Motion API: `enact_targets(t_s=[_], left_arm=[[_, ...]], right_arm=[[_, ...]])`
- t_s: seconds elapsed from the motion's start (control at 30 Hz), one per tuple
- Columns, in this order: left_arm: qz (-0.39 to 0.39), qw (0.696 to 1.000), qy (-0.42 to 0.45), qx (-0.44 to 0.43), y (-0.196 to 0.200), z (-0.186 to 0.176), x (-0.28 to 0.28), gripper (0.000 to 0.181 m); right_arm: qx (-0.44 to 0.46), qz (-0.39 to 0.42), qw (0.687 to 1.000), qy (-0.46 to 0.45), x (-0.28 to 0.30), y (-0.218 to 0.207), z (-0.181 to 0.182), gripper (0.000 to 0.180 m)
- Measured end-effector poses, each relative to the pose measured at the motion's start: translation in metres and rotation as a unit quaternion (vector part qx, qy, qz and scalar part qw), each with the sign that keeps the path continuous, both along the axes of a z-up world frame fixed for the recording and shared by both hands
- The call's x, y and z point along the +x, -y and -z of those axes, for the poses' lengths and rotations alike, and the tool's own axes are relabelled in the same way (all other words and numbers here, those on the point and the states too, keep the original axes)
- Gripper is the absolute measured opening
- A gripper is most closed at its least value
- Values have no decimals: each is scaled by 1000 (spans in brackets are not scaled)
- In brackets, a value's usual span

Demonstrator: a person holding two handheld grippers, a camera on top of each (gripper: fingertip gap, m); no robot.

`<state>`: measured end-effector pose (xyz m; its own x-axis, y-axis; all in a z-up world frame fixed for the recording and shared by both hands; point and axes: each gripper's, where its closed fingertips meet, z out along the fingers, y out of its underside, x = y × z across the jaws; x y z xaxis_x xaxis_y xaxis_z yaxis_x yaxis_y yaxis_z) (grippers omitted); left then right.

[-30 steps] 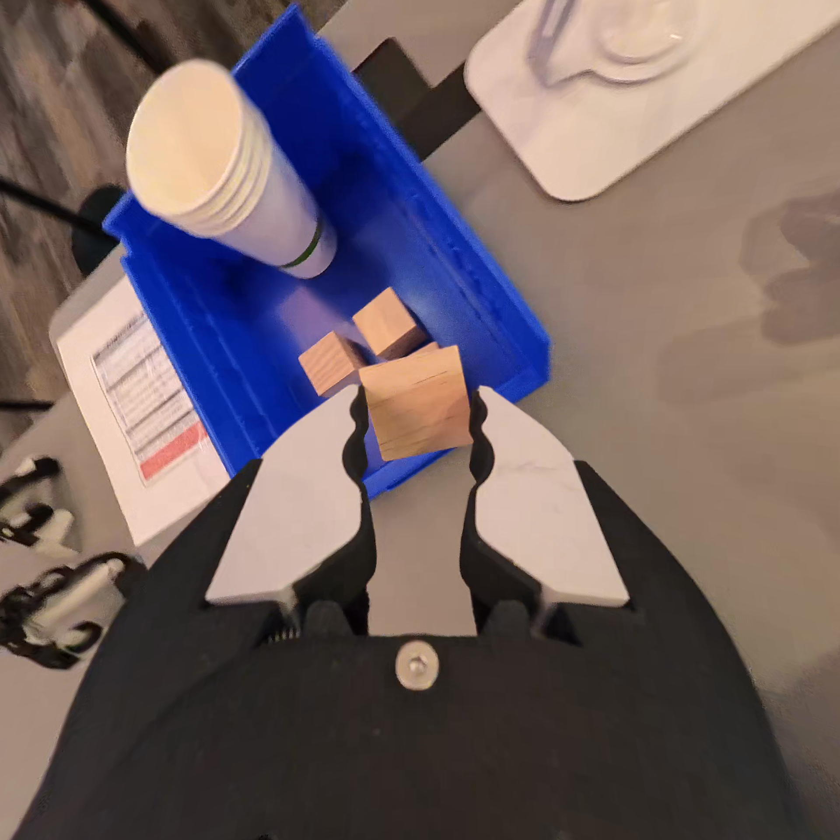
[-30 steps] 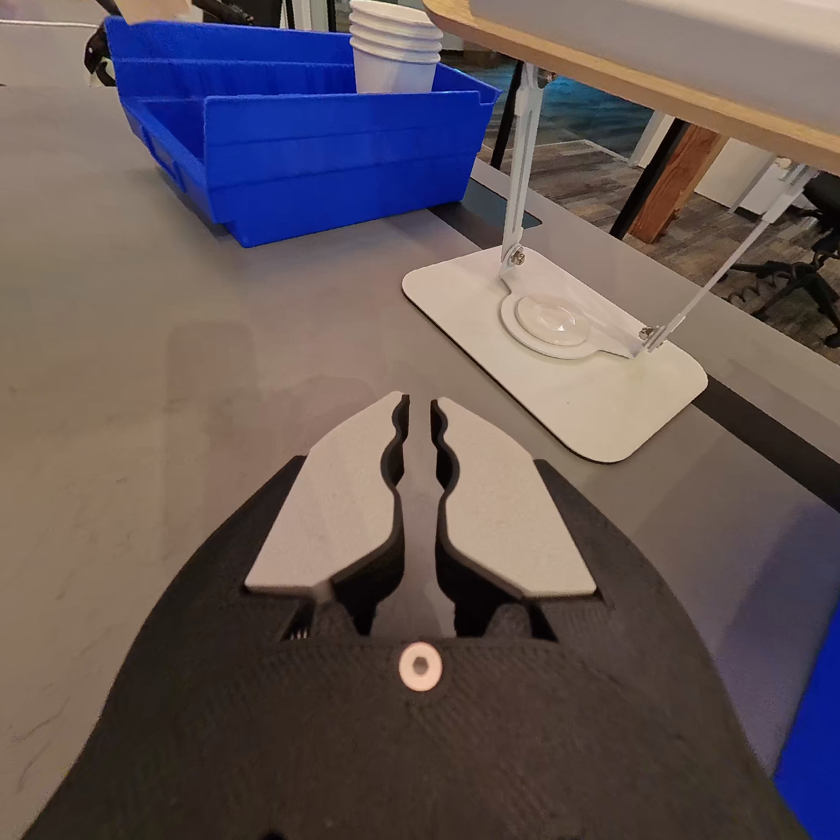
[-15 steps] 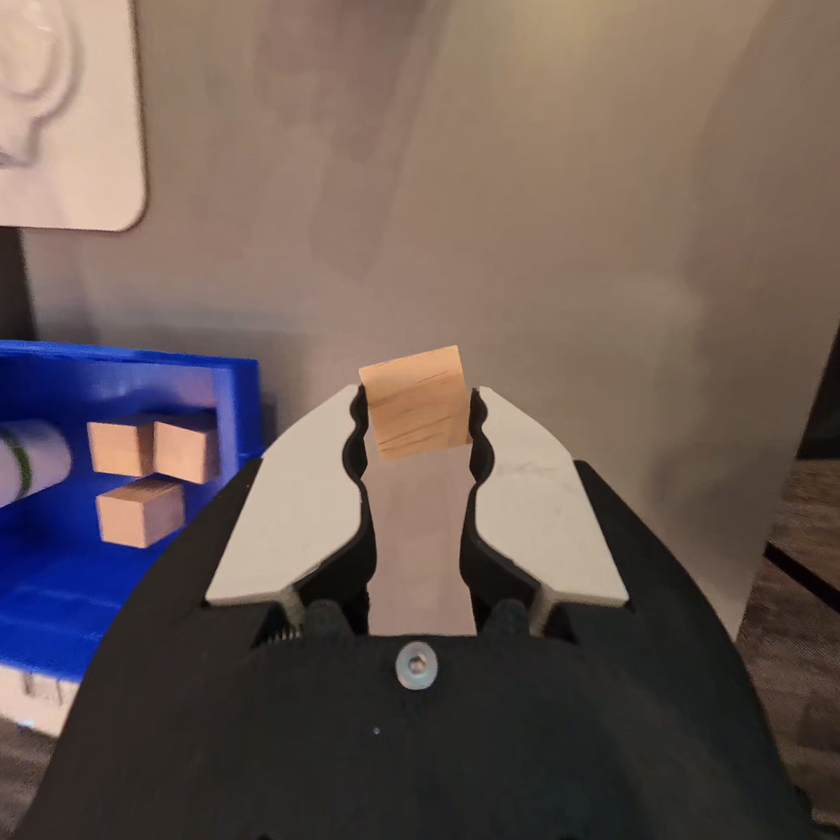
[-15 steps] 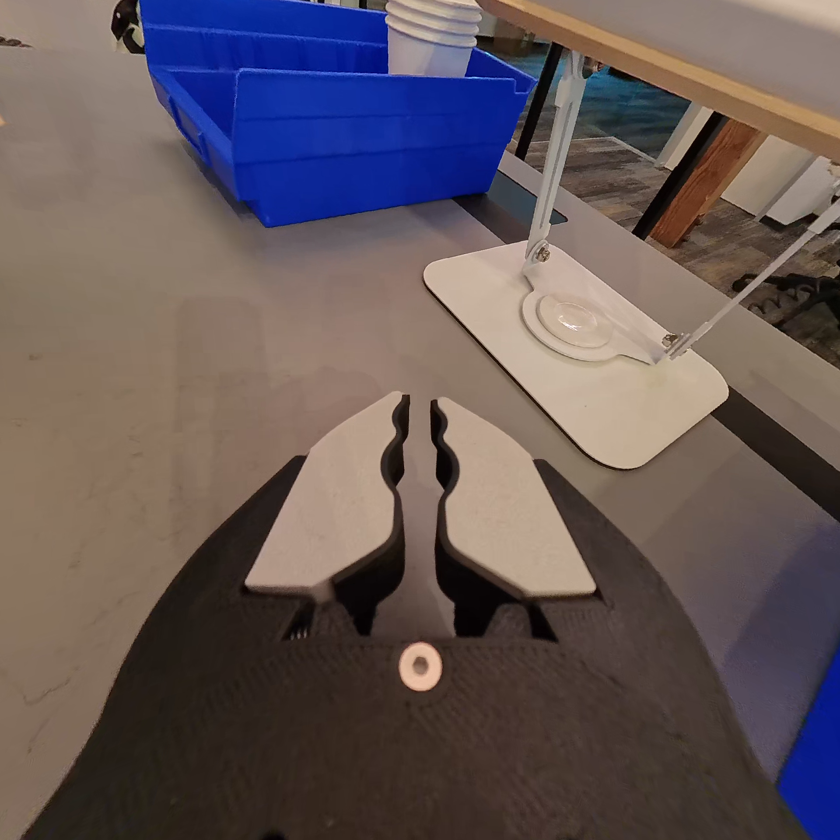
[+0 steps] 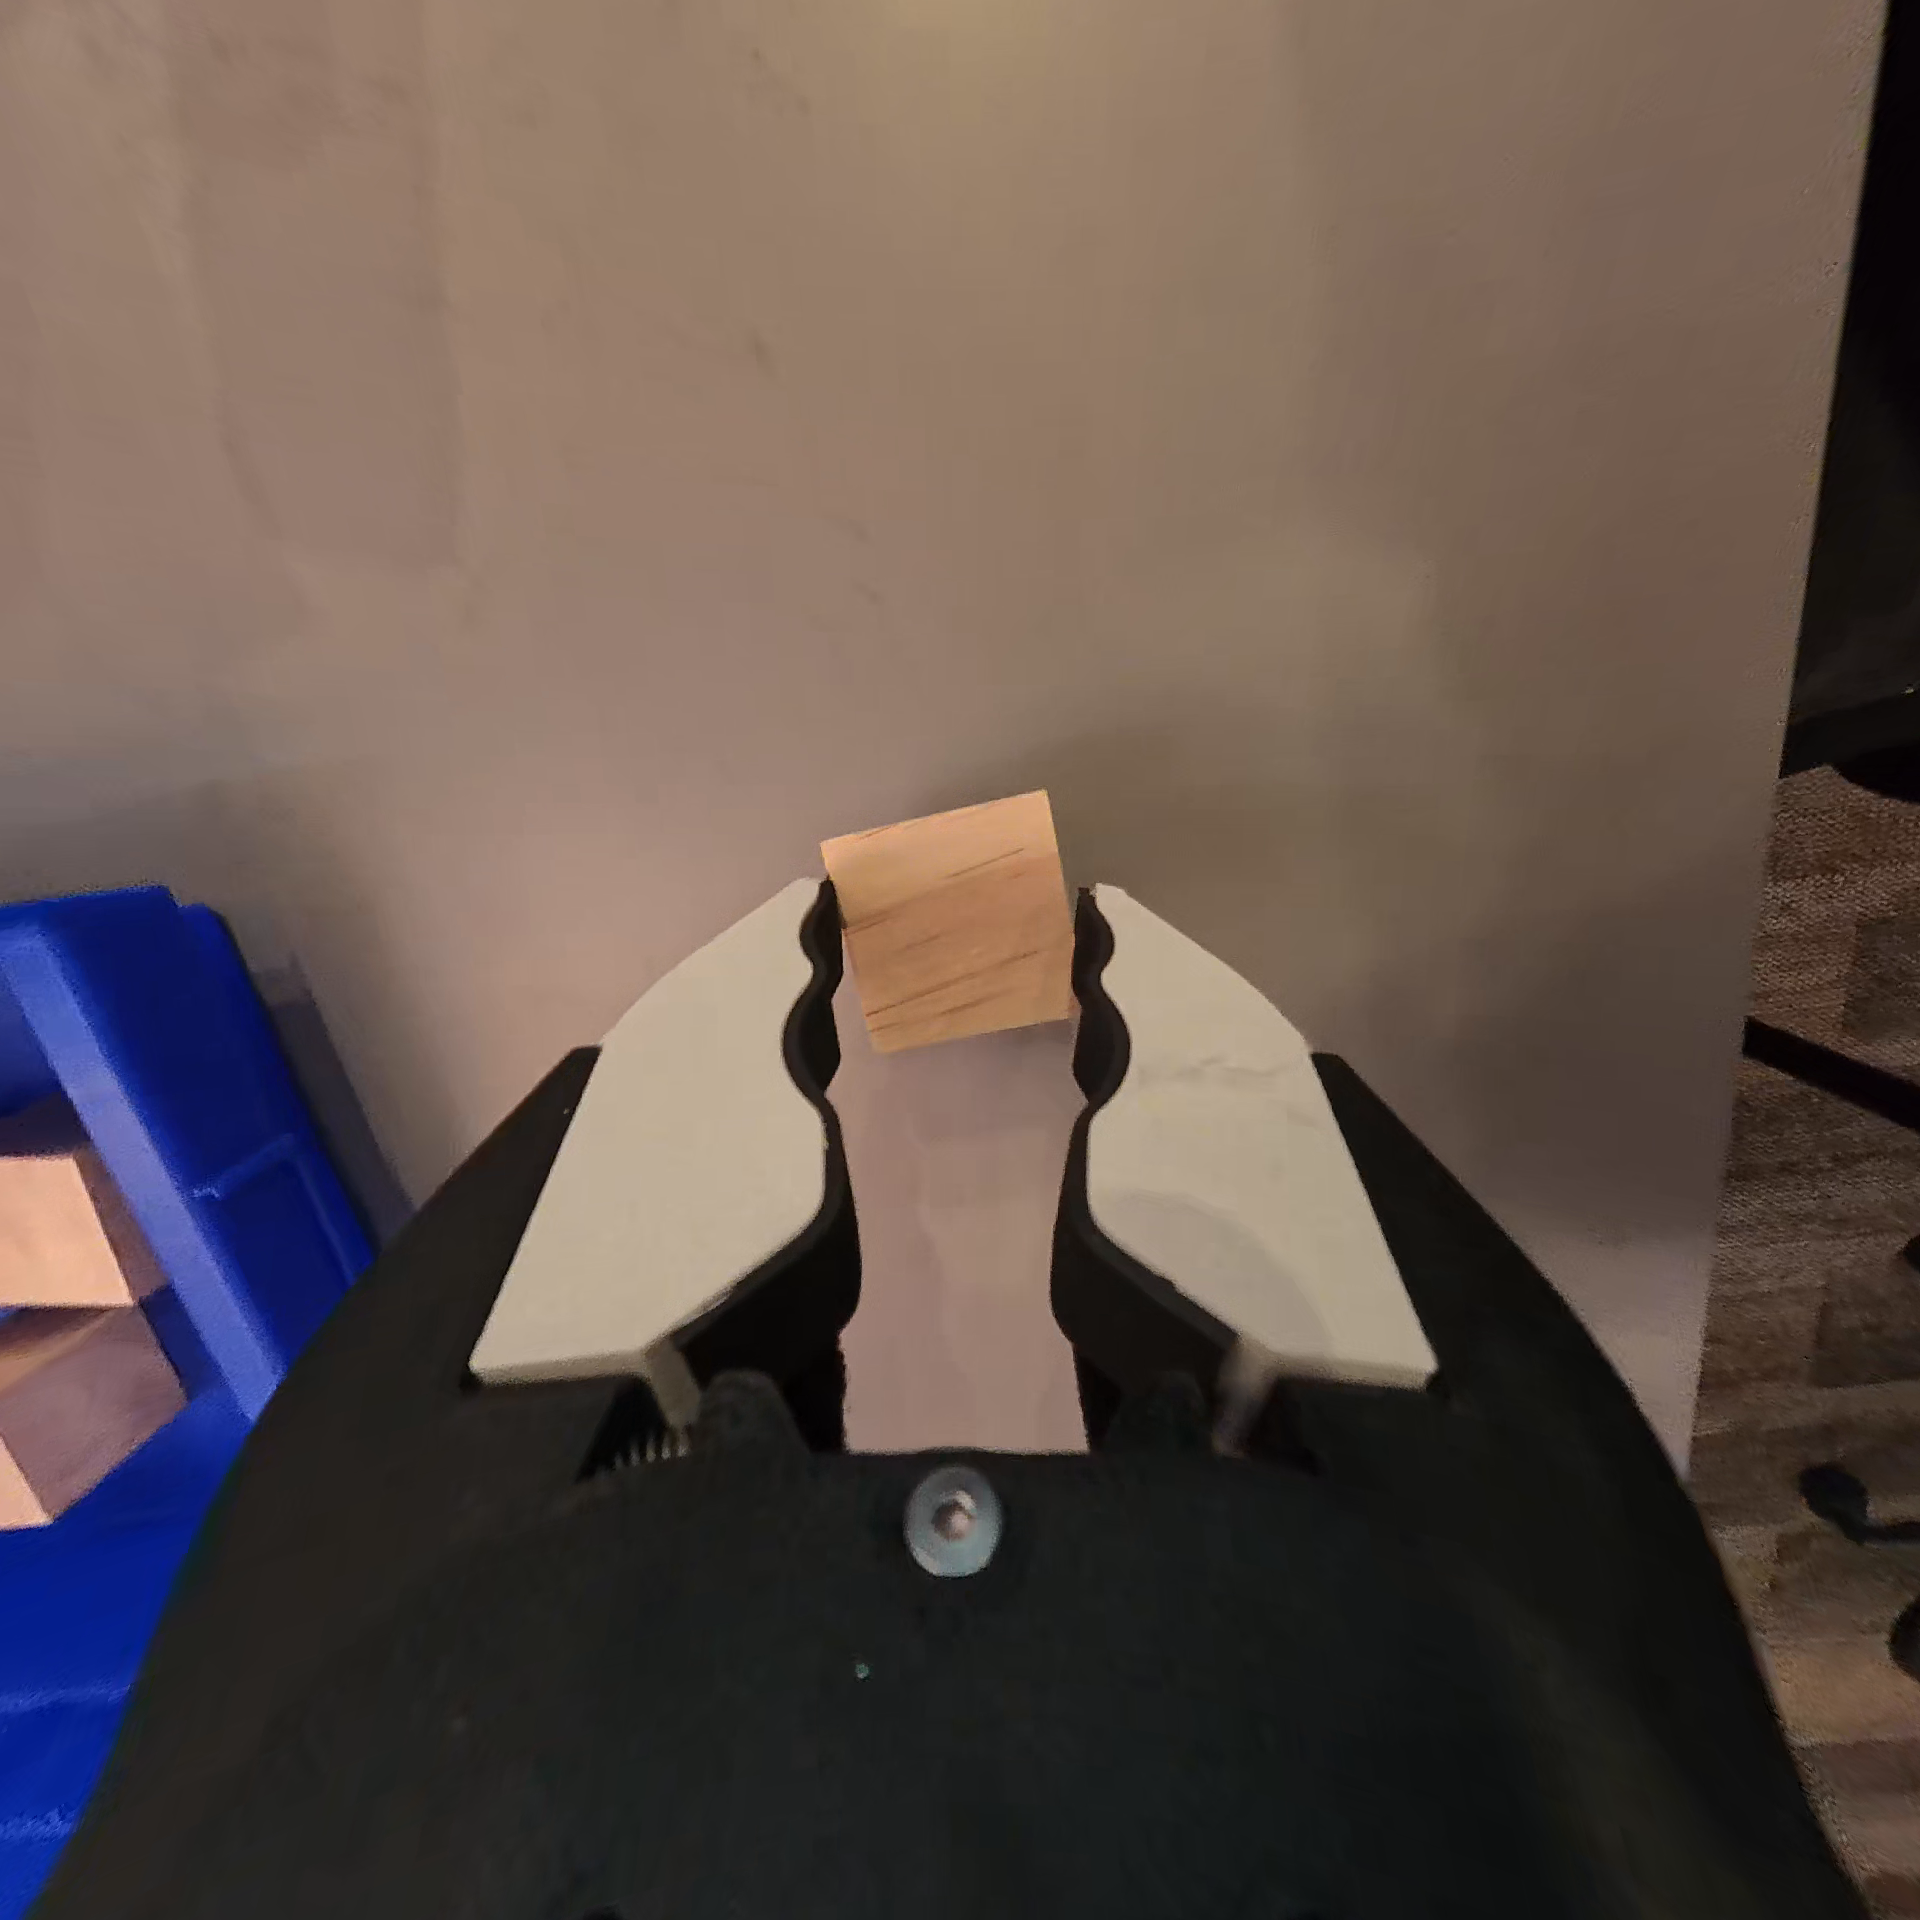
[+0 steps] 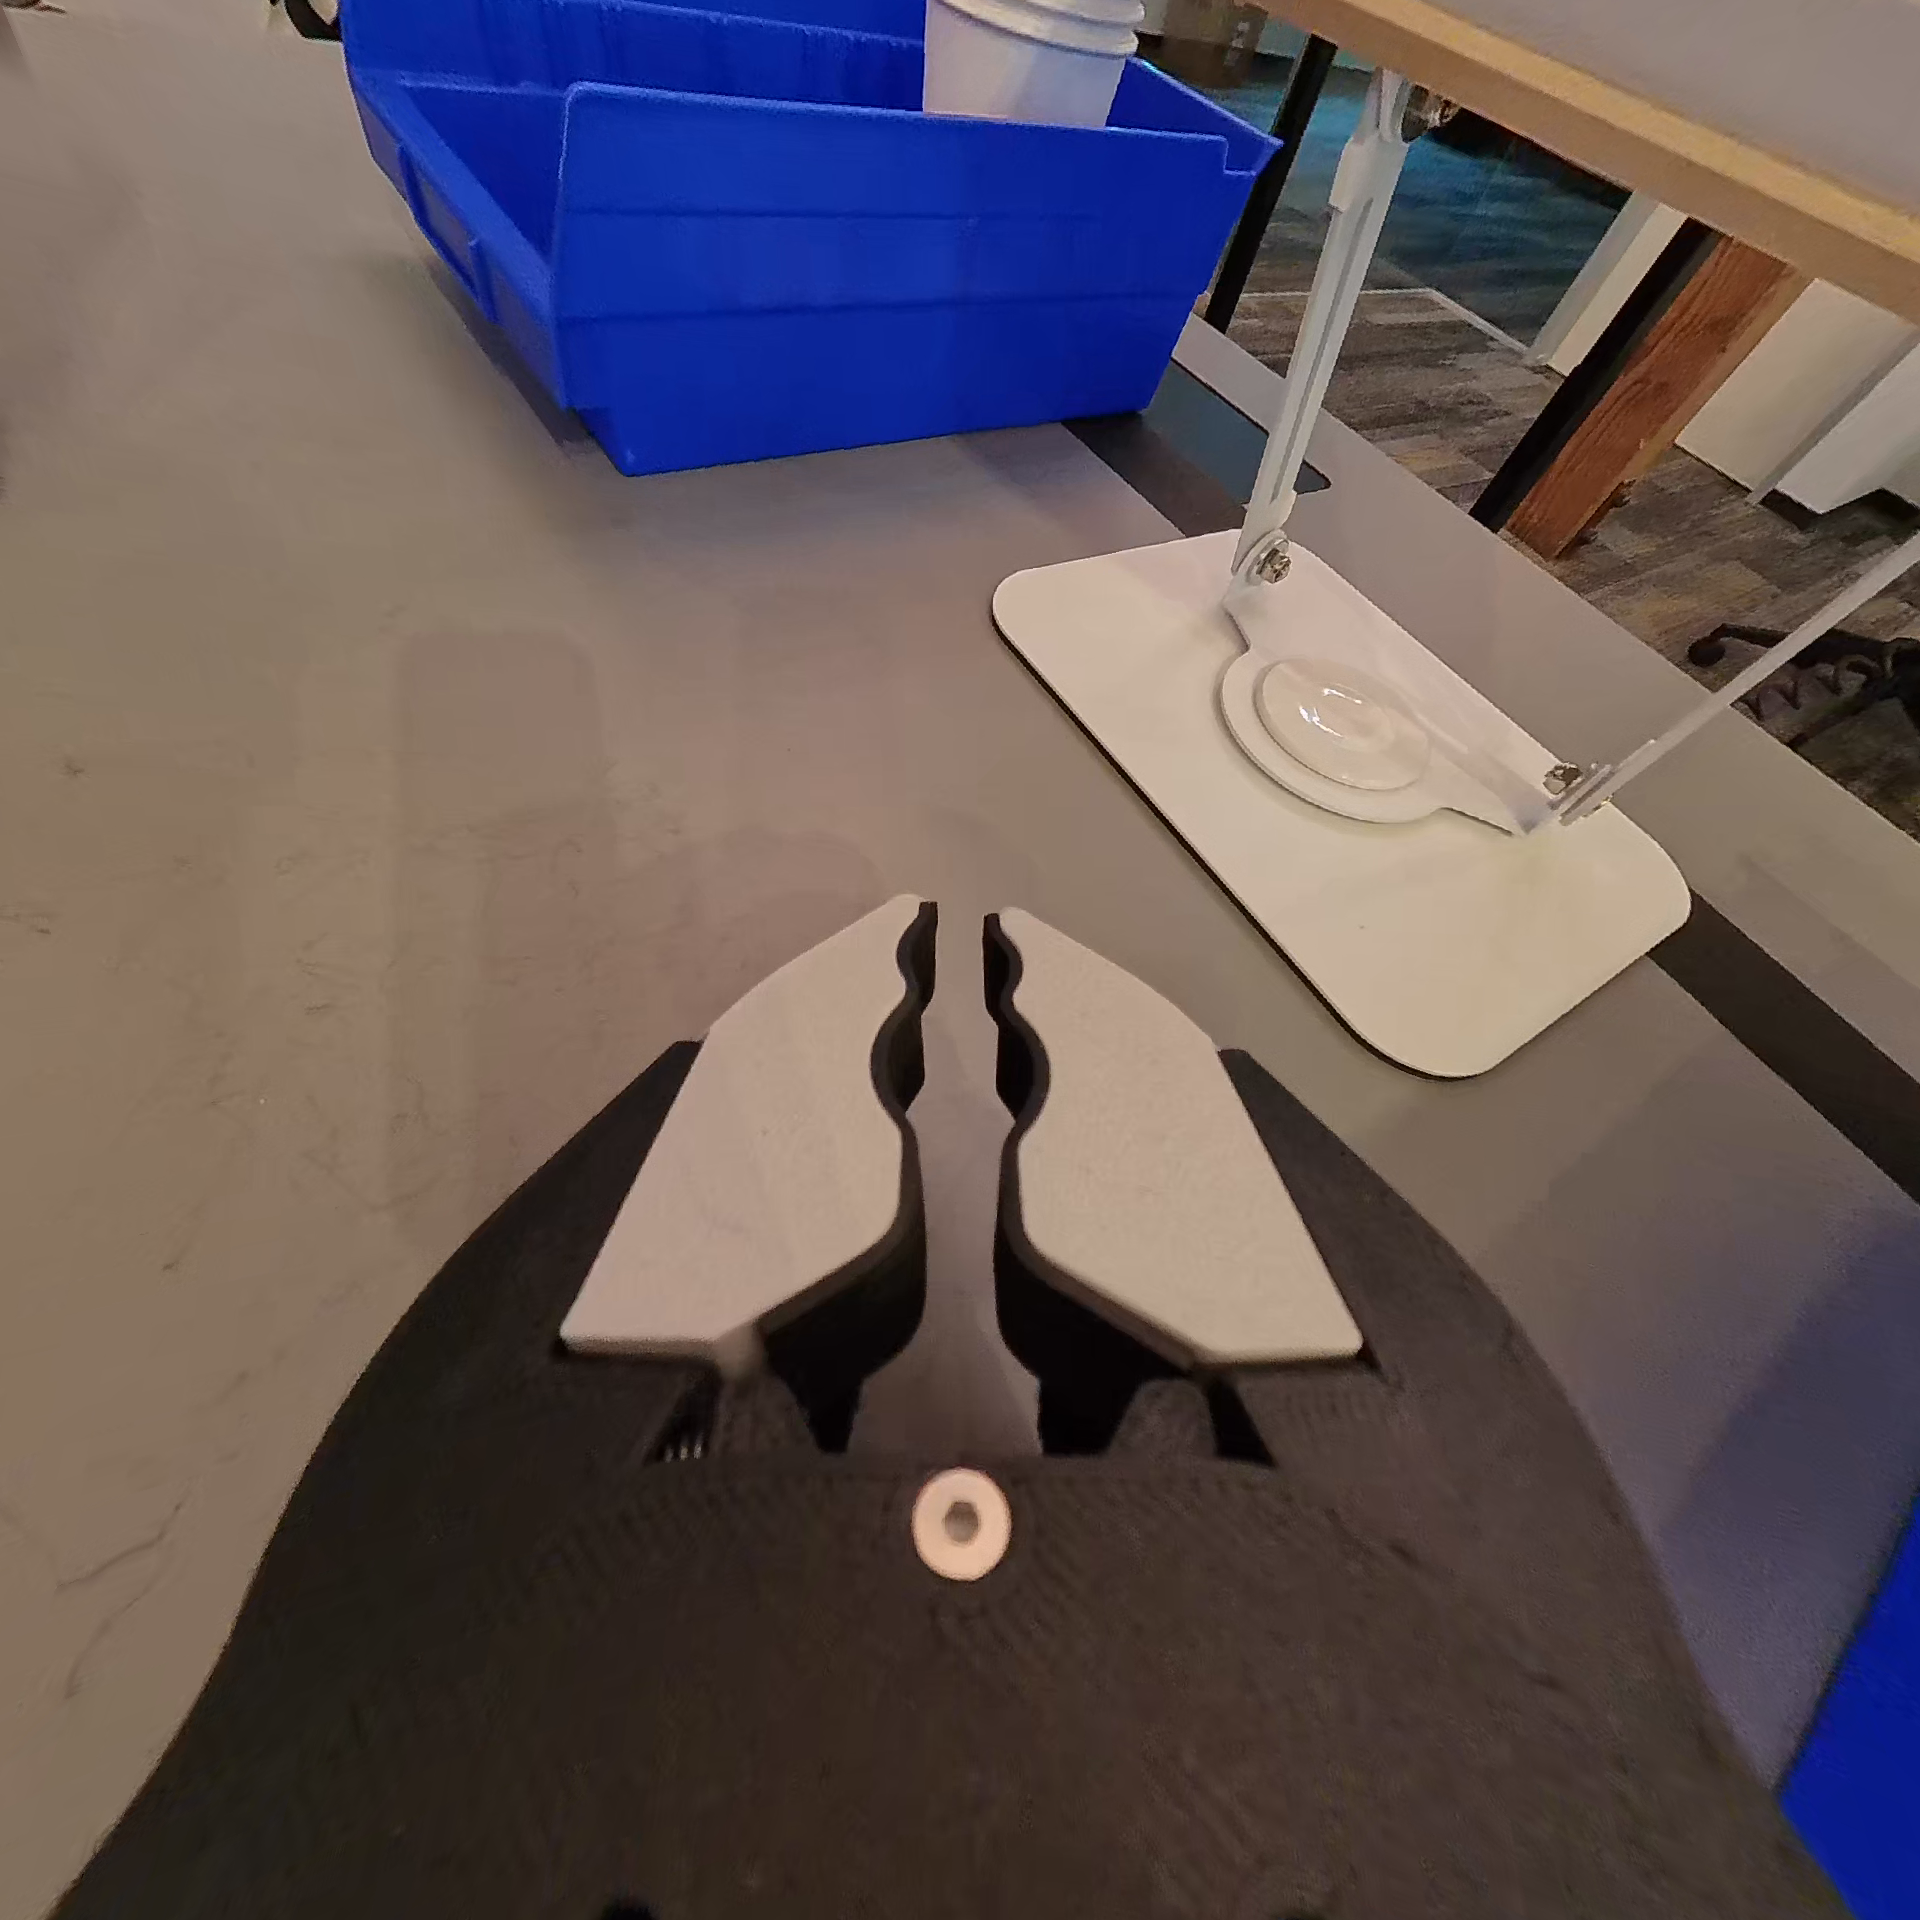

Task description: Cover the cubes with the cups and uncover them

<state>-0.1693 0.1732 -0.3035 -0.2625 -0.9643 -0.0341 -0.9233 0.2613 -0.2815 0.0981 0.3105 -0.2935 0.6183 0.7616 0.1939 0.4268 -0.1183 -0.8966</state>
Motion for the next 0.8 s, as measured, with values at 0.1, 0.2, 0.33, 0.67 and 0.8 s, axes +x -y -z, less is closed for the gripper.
enact_targets(t_s=[0.1, 0.2, 0.33, 0.67, 0.8], left_arm=[[24, 1000, -1, -3, -4, 1, 6, 43], [42, 999, 1, -8, -5, 2, 10, 43], [63, 998, 3, -13, 2, 7, 12, 43], [70, 997, 29, -8, 4, 20, 14, 49], [39, 997, 63, -3, -4, -3, 10, 54]], right_arm=[[-2, -3, 1000, 2, -1, 0, 1, 8], [-3, -5, 1000, 5, -1, 1, 2, 8], [-5, -7, 1000, 7, -2, 1, 3, 8], [-8, -10, 1000, 11, -3, 2, 4, 8], [-9, -10, 1000, 8, -2, 2, 4, 8]])
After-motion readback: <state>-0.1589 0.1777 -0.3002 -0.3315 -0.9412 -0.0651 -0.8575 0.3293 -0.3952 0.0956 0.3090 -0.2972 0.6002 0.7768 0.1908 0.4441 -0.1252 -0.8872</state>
